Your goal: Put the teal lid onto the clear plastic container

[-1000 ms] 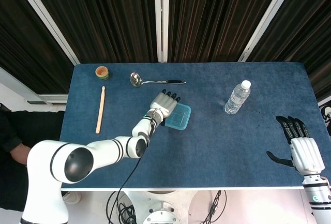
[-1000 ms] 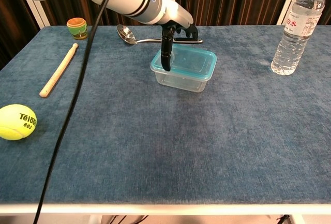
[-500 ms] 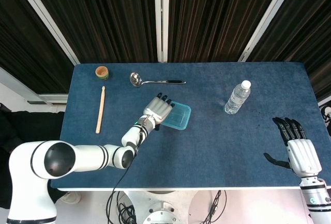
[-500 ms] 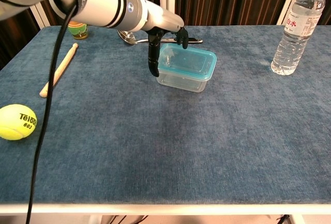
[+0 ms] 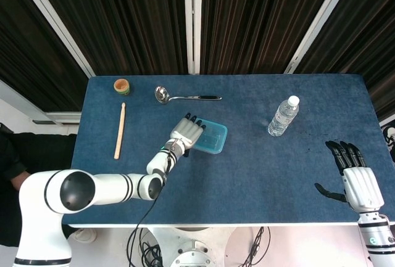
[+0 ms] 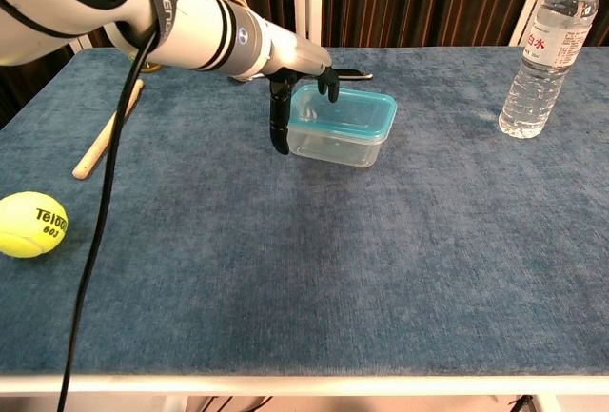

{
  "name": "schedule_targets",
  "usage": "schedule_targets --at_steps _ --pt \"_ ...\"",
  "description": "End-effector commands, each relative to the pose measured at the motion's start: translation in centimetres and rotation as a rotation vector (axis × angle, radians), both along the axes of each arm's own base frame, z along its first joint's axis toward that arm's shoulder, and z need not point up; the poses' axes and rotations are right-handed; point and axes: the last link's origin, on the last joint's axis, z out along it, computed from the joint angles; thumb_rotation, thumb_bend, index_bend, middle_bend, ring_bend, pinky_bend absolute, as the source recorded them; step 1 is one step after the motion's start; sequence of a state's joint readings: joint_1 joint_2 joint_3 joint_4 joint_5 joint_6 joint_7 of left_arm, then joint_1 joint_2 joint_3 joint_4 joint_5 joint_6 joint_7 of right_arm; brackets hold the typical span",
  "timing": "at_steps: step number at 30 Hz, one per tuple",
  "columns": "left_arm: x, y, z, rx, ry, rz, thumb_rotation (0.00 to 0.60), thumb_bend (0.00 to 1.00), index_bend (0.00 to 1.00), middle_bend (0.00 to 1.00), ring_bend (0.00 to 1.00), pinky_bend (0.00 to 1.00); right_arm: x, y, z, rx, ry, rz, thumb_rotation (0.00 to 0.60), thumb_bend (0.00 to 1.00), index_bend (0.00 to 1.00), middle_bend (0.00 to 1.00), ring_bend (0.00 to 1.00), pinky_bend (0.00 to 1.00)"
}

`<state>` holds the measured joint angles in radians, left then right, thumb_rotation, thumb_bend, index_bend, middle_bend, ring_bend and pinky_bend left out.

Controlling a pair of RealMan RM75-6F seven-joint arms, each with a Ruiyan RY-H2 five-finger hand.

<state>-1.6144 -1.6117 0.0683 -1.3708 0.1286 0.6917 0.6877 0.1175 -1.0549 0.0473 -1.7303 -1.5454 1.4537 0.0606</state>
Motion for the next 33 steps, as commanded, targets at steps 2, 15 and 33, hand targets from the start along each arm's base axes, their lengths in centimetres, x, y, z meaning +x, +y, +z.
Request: schedule_targets --at_steps 2,15,33 --pt "0.0 -0.7 1.3 0.015 -0.052 -0.018 0.600 0.09 0.17 0.12 0.00 0.02 0.1 0.0 0.1 -0.003 0.002 0.007 0.600 0.10 0.00 0.08 0.00 0.02" --pt "-3.3 -5.5 4.0 0.020 -0.142 -0.119 0.600 0.08 0.19 0.13 0.00 0.02 0.4 0.0 -0.4 0.014 0.003 0.025 0.600 0.10 0.00 0.08 0.00 0.02" --pt "-3.9 -6.4 0.6 0.001 -0.035 -0.142 0.600 0.08 0.19 0.12 0.00 0.02 0.7 0.3 -0.4 0.013 0.008 0.028 0.600 0.10 0.00 0.08 0.00 0.02"
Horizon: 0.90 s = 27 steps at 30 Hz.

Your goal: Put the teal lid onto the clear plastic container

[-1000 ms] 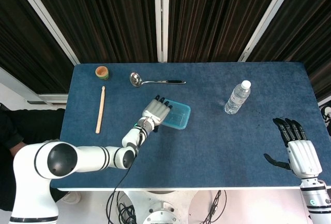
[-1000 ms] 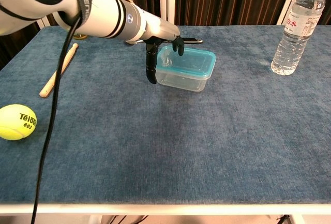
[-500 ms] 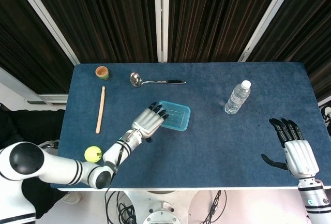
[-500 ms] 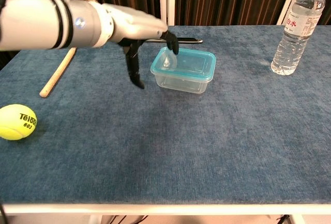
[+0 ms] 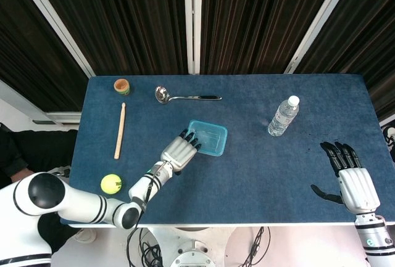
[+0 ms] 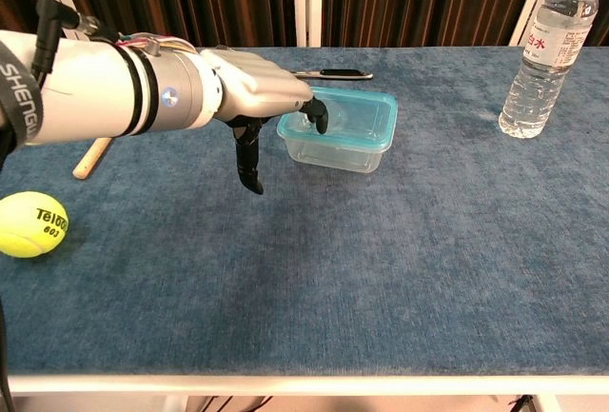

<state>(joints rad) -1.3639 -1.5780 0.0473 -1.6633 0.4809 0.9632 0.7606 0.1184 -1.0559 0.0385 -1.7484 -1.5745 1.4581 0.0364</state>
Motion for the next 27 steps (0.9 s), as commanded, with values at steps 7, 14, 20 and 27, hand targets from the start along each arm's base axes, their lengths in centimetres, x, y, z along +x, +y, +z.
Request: schedule_targets --at_steps 7,14,20,27 --pt "0.9 -0.3 0.5 0.019 -0.052 -0.027 0.600 0.08 0.19 0.13 0.00 0.02 0.1 0.1 0.0 -0.002 -0.001 0.004 0.600 0.10 0.00 0.08 0.00 0.02" --pt "4.2 -0.6 0.1 0.006 -0.100 -0.105 0.600 0.07 0.21 0.13 0.00 0.01 0.1 0.2 0.0 -0.005 -0.005 0.005 0.600 0.10 0.00 0.08 0.00 0.02" --pt "6.1 0.5 -1.5 0.000 -0.078 -0.099 0.600 0.07 0.21 0.12 0.00 0.01 -0.2 0.4 0.2 -0.013 -0.006 -0.004 0.600 0.10 0.00 0.08 0.00 0.02" --pt "6.6 2.1 -2.7 0.016 -0.042 -0.051 0.600 0.07 0.21 0.12 0.00 0.01 -0.6 0.5 0.3 -0.014 -0.011 -0.011 0.600 0.10 0.00 0.08 0.00 0.02"
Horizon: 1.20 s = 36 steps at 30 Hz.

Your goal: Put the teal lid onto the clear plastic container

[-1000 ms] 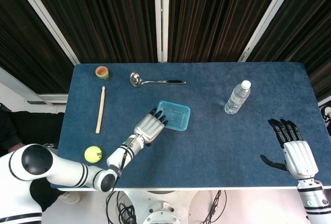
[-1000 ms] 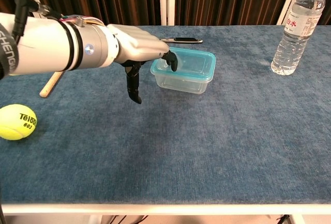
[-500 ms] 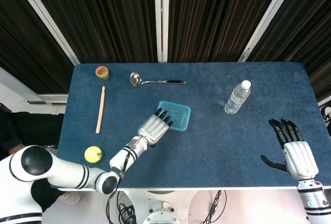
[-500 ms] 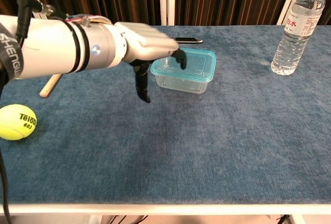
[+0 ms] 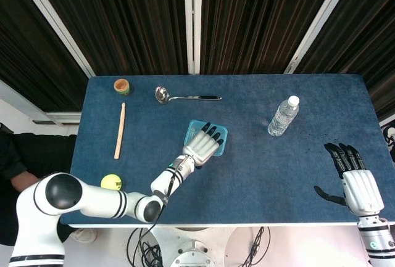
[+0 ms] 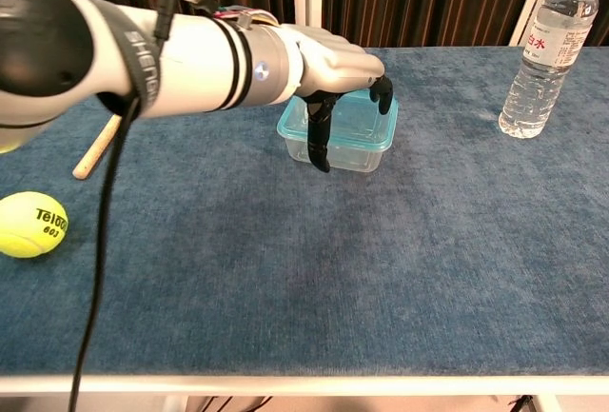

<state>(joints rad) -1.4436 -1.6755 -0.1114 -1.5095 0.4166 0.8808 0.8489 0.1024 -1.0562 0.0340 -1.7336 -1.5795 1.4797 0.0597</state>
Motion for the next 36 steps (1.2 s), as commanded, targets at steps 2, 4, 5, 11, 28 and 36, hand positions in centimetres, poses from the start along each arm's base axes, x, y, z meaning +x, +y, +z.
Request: schedule_targets --at_steps 2,4,5,11,28,36 --pt "0.3 0.6 -0.9 -0.004 0.023 0.029 0.600 0.07 0.21 0.12 0.00 0.01 -0.2 0.0 0.0 0.000 -0.002 -0.006 0.600 0.10 0.00 0.08 0.00 0.02" --pt "0.3 0.8 -1.2 -0.004 0.027 0.042 0.600 0.07 0.21 0.12 0.00 0.01 -0.3 0.0 0.0 -0.002 -0.002 -0.008 0.600 0.10 0.00 0.08 0.00 0.02" --pt "0.2 1.0 -1.3 -0.005 0.031 0.047 0.600 0.07 0.21 0.13 0.00 0.01 -0.3 0.0 0.1 -0.002 -0.003 -0.008 0.600 0.10 0.00 0.08 0.00 0.02" --pt "-0.4 1.2 -2.0 -0.012 0.043 0.069 0.600 0.07 0.21 0.13 0.00 0.01 -0.4 0.1 0.1 -0.003 -0.002 -0.008 0.600 0.10 0.00 0.08 0.00 0.02" --pt "-1.0 1.3 -1.5 -0.034 0.004 0.108 0.600 0.07 0.20 0.12 0.00 0.01 -0.2 0.3 0.2 -0.008 0.001 -0.006 0.600 0.10 0.00 0.08 0.00 0.02" --pt "-2.9 1.7 5.4 0.022 -0.238 0.164 0.600 0.07 0.18 0.12 0.00 0.01 -0.5 0.2 0.9 -0.009 -0.004 -0.015 0.600 0.10 0.00 0.09 0.00 0.02"
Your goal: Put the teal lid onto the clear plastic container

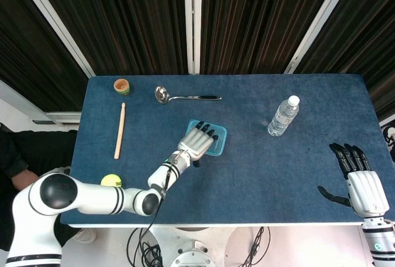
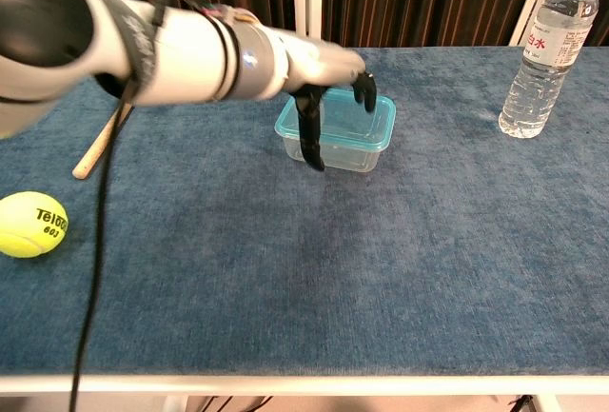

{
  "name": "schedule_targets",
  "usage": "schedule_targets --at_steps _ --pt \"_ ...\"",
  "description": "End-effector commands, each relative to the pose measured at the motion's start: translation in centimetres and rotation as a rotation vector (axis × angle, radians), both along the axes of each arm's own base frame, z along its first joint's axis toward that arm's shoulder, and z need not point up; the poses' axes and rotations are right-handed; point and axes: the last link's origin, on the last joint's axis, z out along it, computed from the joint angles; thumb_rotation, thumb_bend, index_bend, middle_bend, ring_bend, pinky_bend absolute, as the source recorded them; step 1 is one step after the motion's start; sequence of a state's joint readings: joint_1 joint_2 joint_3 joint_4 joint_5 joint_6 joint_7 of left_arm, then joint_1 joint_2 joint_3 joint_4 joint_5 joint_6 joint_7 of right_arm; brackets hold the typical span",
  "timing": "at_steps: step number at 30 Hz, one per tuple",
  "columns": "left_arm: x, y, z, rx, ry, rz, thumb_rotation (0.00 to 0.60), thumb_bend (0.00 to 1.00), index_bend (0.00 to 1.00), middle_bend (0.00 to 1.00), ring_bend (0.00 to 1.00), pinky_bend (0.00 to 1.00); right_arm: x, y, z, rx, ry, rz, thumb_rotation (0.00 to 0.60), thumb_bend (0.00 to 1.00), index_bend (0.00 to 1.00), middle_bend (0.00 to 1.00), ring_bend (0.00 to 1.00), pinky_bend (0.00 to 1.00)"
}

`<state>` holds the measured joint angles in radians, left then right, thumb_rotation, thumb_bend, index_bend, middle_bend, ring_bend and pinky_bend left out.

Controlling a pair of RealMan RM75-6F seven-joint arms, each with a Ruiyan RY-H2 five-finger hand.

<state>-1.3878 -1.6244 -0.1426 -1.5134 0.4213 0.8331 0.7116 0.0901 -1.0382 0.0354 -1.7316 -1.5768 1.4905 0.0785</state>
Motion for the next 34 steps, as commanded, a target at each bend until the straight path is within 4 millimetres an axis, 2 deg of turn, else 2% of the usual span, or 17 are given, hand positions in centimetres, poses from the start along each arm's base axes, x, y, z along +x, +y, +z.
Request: schedule_targets --at_steps 1,4,9,14,17,20,26,29,34 --pt "-2.4 0.5 4.9 0.082 -0.148 0.047 0.600 0.07 0.18 0.12 0.00 0.01 -0.2 -0.1 0.3 0.006 -0.005 -0.006 0.600 0.10 0.00 0.09 0.00 0.03" --pt "-6.0 0.7 8.4 0.183 -0.229 0.085 0.600 0.07 0.18 0.12 0.00 0.01 -0.6 -0.3 0.6 0.009 -0.008 -0.014 0.600 0.10 0.00 0.09 0.00 0.03" --pt "-13.8 0.1 13.4 0.407 -0.284 0.106 0.600 0.06 0.18 0.13 0.00 0.01 -1.5 -0.8 0.6 0.016 -0.015 -0.021 0.600 0.11 0.00 0.07 0.00 0.03" --pt "-23.0 -2.9 17.2 0.583 -0.256 0.130 0.600 0.06 0.19 0.13 0.00 0.00 -3.0 -0.9 0.2 0.032 -0.029 -0.036 0.600 0.12 0.00 0.03 0.00 0.03" --pt "-26.8 -5.9 18.7 0.626 -0.215 0.166 0.600 0.06 0.19 0.13 0.00 0.00 -3.4 -0.7 0.1 0.021 -0.045 -0.025 0.600 0.12 0.00 0.03 0.00 0.02" --pt "-29.1 -9.1 19.8 0.662 -0.205 0.205 0.600 0.06 0.19 0.13 0.00 0.00 -3.7 -0.4 0.0 0.008 -0.025 -0.013 0.600 0.12 0.00 0.01 0.00 0.00" --pt "-30.9 -15.1 20.9 0.700 -0.229 0.269 0.600 0.06 0.17 0.11 0.00 0.00 -3.9 0.1 -0.1 0.000 -0.016 -0.010 0.600 0.12 0.00 0.00 0.00 0.00" --pt "-30.8 -17.3 20.9 0.696 -0.220 0.277 0.600 0.06 0.17 0.10 0.00 0.00 -3.8 0.3 -0.3 0.000 -0.021 -0.011 0.600 0.12 0.00 0.00 0.00 0.00" --pt "-30.9 -19.5 20.4 0.680 -0.196 0.298 0.600 0.06 0.17 0.11 0.00 0.00 -3.8 0.3 -0.4 0.039 -0.052 -0.024 0.600 0.12 0.00 0.00 0.00 0.00"
